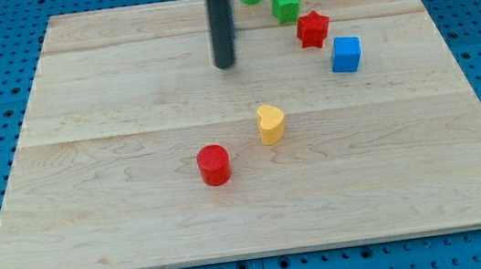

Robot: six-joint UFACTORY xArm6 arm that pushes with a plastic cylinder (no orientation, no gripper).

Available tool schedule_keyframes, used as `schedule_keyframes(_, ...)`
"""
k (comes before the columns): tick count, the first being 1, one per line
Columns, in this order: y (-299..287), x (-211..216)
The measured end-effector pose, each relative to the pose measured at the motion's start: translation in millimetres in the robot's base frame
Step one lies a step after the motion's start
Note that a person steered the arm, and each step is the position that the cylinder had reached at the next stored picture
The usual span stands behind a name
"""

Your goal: Place the blue triangle vertical to the yellow heart

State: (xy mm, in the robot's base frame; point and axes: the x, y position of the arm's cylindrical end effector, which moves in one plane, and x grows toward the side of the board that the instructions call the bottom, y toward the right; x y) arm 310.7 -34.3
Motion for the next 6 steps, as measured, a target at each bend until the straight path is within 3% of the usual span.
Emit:
schedule_keyframes(2, -38.9, -66.7)
schedule_keyframes(3, -8.3, -76.0)
schedule_keyframes(4, 24.0, -66.9)
schedule_keyframes(6, 30.4, -49.6)
